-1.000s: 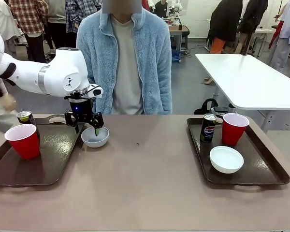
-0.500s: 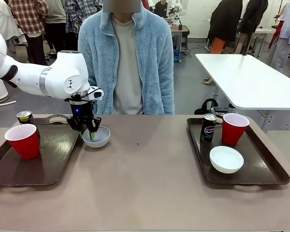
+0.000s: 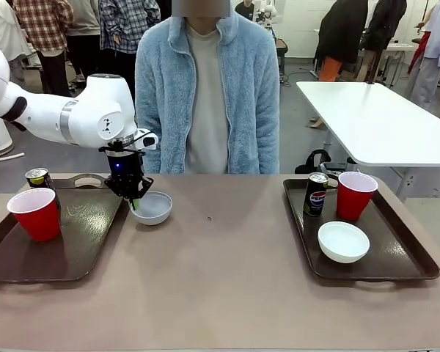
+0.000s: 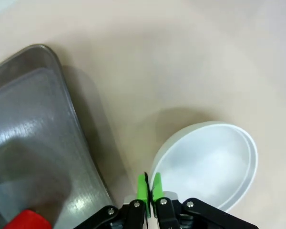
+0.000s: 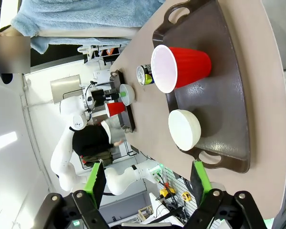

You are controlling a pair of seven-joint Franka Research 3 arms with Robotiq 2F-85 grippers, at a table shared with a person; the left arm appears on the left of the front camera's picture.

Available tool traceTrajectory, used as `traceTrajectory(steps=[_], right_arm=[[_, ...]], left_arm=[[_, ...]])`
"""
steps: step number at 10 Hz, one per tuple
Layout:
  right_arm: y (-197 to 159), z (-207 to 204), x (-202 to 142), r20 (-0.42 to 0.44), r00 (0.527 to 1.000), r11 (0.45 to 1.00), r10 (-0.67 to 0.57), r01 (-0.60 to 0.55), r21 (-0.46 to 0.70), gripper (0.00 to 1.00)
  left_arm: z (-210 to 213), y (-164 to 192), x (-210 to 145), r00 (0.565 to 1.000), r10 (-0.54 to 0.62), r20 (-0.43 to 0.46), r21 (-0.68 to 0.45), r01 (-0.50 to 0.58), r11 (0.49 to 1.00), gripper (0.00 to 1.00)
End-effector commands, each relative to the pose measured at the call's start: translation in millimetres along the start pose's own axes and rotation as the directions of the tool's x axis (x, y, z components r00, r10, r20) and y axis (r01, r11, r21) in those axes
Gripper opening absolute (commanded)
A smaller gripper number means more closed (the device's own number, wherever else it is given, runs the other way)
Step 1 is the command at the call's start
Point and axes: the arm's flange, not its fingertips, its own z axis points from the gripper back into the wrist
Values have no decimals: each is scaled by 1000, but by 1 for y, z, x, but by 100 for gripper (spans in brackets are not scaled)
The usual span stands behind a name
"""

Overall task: Prepare tableware on both trays.
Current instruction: Pick up a Picnic Bowl from the table and place it on a Handle tray.

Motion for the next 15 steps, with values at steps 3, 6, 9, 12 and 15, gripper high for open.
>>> traceTrajectory(steps=[3,6,9,12,15], right_arm=[[1,2,2,-5,1000,1000,-4,4,5,93],[1,2,2,-5,1000,1000,-4,4,5,93],[1,2,2,-5,1000,1000,-4,4,5,93],[1,2,2,-5,1000,1000,-4,4,5,93],[1,2,2,-5,1000,1000,-4,4,5,93]], left_arm=[[62,5,-60,993,-78,-85,23,81,996,0],[119,39,-134,994,-103,-33,25,104,994,0],[124,61,-164,992,-116,-44,-13,115,993,0],[123,93,-185,996,-87,-19,-49,86,995,0],[105,117,-188,999,-35,-21,-114,32,993,0]])
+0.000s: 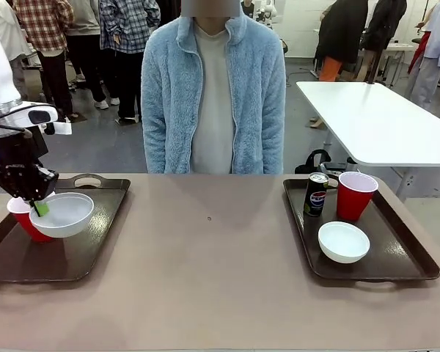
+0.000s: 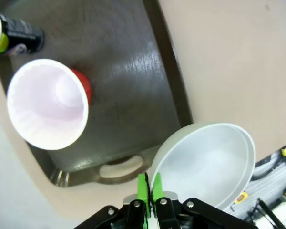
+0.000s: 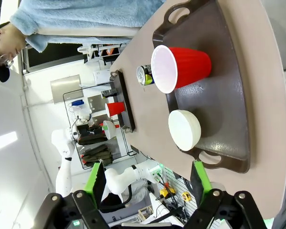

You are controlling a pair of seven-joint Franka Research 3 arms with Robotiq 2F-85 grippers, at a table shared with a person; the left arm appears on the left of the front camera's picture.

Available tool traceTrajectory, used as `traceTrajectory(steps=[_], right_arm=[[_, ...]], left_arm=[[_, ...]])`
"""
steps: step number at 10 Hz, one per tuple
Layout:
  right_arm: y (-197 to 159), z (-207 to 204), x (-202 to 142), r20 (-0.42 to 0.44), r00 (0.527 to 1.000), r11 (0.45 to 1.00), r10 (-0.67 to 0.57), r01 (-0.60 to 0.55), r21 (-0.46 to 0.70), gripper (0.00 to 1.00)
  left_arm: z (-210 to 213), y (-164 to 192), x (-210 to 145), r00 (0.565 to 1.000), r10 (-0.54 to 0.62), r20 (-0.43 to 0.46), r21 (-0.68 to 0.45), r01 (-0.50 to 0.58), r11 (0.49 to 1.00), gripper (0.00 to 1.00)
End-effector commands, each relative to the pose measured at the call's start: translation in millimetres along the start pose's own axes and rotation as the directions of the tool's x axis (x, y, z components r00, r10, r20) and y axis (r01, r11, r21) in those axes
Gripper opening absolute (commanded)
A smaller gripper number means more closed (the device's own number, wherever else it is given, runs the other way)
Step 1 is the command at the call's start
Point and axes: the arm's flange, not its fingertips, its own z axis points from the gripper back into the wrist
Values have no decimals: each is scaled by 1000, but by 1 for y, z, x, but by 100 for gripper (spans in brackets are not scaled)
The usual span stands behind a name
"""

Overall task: Prepare tableware on both trays.
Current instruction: Pick up a Picnic Bowl from the table and place it on a Handle tray.

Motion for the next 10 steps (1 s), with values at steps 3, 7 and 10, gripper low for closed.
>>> traceTrajectory(steps=[3,7,10], right_arm=[[1,1,1,-5,1000,1000,-4,4,5,93],[1,1,1,-5,1000,1000,-4,4,5,93],[1,1,1,-5,1000,1000,-4,4,5,93]], left_arm=[[-7,6,-2,1000,17,2,-15,-17,1000,0],[-10,6,-2,1000,20,13,-18,-20,1000,4],[-48,13,-29,995,59,85,-11,-58,998,4]])
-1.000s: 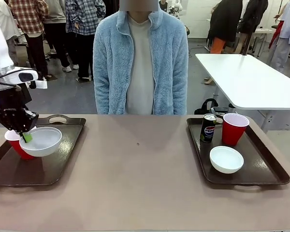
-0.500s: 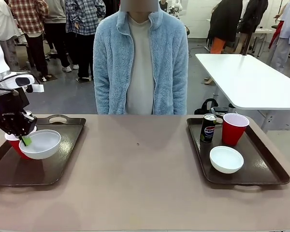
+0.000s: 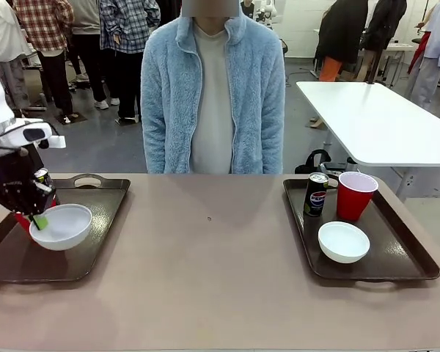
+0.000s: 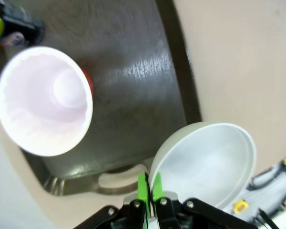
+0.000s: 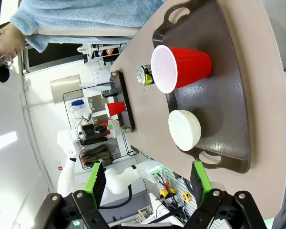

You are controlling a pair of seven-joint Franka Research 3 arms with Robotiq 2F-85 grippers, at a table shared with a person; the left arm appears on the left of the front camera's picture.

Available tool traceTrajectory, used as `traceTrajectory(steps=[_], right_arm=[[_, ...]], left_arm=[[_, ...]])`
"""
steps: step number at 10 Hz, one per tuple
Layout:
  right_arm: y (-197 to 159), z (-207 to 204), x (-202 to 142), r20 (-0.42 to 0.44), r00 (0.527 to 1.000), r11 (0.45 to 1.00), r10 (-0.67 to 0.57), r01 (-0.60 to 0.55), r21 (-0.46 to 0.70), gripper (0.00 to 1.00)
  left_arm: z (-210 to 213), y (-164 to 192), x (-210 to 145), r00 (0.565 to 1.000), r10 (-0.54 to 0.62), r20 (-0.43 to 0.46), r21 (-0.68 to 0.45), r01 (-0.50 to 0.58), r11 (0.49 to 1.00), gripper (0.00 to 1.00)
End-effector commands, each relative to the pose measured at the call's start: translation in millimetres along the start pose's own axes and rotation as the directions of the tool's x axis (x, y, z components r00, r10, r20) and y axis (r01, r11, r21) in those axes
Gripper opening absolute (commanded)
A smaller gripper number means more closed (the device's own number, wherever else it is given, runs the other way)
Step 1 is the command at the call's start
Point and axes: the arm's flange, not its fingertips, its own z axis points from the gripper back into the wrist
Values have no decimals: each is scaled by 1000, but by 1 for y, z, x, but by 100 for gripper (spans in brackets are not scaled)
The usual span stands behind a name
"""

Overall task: Prepare tableware on both trays.
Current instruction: Pick up a Picnic Bowl from the table and place it on a Handle tray.

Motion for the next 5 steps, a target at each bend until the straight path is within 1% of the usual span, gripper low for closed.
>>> traceTrajectory(steps=[1,3,5], right_arm=[[1,1,1,-5,1000,1000,-4,4,5,93],[1,1,1,-5,1000,1000,-4,4,5,93],[1,1,1,-5,1000,1000,-4,4,5,93]], left_arm=[[-19,3,-23,998,29,57,4,-29,1000,4],[-29,3,-27,995,53,80,26,-55,998,4],[-42,3,-23,995,67,69,57,-71,996,4]])
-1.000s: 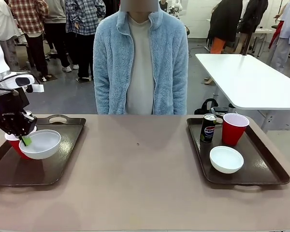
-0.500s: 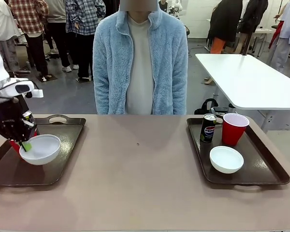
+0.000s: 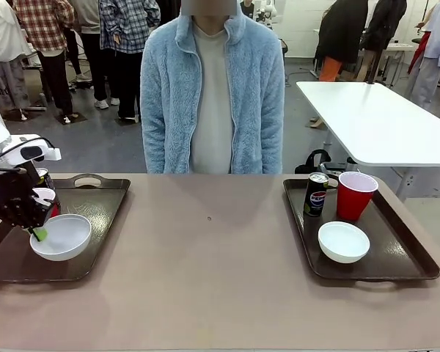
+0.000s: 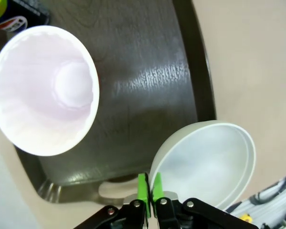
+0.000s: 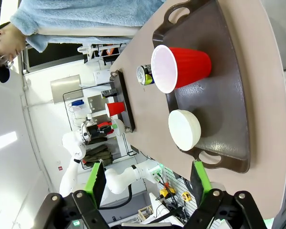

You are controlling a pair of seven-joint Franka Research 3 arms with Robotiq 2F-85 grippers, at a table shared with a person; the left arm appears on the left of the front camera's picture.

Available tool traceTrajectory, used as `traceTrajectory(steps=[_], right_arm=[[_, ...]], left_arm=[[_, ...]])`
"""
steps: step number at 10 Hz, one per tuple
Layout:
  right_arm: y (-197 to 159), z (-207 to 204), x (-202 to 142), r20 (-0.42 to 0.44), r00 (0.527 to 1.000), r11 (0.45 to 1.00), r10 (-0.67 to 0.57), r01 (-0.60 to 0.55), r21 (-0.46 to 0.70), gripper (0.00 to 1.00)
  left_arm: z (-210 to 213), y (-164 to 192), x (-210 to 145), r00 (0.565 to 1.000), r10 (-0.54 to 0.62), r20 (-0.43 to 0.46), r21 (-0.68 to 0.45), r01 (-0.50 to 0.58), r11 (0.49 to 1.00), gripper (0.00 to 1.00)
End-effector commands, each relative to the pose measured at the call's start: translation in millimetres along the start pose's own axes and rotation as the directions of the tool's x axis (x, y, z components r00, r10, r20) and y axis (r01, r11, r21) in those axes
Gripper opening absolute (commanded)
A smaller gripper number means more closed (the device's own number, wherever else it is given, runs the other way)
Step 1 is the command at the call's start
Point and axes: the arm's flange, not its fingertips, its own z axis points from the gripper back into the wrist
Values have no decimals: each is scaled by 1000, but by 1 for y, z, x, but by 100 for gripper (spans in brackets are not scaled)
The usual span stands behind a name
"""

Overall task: Prepare tableware on both trays.
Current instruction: Pick up a Picnic Bowl from the table and place it on a Handle tray.

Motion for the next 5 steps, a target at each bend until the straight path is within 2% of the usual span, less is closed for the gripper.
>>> traceTrajectory(steps=[1,5], right_arm=[[1,1,1,-5,1000,1000,-4,4,5,93],[1,1,1,-5,1000,1000,-4,4,5,93]], left_arm=[[-27,0,-12,999,47,19,52,-48,998,4],[-52,13,18,992,128,2,41,-128,991,4]])
